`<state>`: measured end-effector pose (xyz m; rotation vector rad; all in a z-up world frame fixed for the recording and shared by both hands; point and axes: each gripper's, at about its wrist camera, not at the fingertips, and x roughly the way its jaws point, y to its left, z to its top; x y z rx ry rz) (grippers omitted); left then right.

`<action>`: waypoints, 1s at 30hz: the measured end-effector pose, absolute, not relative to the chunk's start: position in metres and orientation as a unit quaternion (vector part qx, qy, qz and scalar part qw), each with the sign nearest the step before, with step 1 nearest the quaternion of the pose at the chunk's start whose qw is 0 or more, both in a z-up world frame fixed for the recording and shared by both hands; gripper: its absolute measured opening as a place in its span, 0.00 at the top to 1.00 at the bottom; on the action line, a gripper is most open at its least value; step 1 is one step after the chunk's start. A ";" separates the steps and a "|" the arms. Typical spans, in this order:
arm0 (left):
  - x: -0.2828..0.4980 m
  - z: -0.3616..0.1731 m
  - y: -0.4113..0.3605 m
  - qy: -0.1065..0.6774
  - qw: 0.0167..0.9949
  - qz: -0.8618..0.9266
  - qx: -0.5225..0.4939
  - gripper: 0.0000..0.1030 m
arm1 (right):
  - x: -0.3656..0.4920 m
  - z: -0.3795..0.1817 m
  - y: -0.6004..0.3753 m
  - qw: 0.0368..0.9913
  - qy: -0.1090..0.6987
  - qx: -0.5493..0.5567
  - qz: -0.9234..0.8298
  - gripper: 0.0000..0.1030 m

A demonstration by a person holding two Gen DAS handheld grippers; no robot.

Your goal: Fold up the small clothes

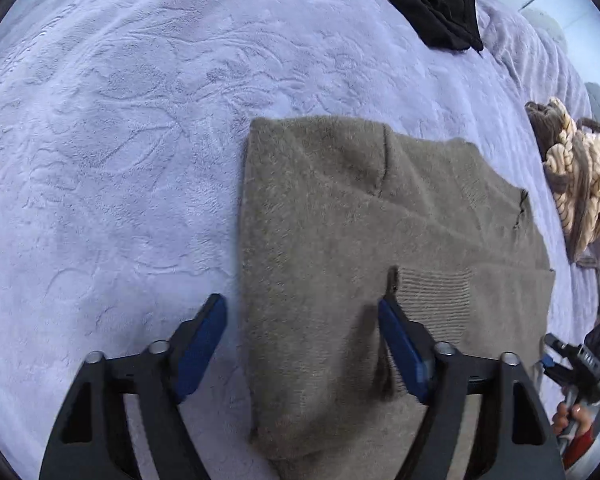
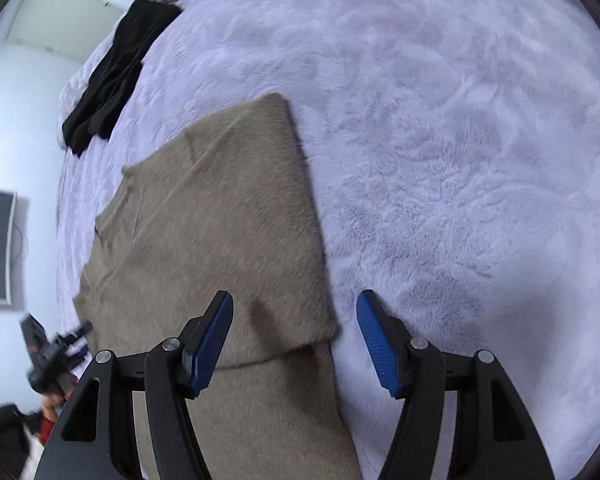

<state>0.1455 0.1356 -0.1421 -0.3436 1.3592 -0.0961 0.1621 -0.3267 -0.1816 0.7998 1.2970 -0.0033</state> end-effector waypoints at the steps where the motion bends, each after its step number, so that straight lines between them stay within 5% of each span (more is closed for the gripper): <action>1: 0.144 -0.141 0.137 0.624 0.764 -0.043 -0.155 0.40 | 0.162 -0.187 -0.330 0.711 0.587 0.386 0.004 0.43; 2: 0.143 -0.138 0.141 0.621 0.767 -0.042 -0.155 0.51 | 0.163 -0.188 -0.330 0.709 0.585 0.395 0.012 0.57; 3: 0.142 -0.136 0.146 0.618 0.769 -0.042 -0.158 0.57 | 0.163 -0.187 -0.329 0.708 0.585 0.394 0.018 0.83; 10: 0.141 -0.144 0.157 0.609 0.777 -0.013 -0.157 0.59 | 0.172 -0.199 -0.323 0.719 0.604 0.343 0.000 0.82; 14: 0.137 -0.137 0.144 0.610 0.786 0.008 -0.103 0.37 | 0.169 -0.192 -0.320 0.723 0.599 0.345 -0.011 0.79; 30: 0.073 -0.134 0.137 0.636 0.764 -0.006 -0.110 0.37 | 0.122 -0.147 -0.274 0.730 0.609 0.310 0.024 0.57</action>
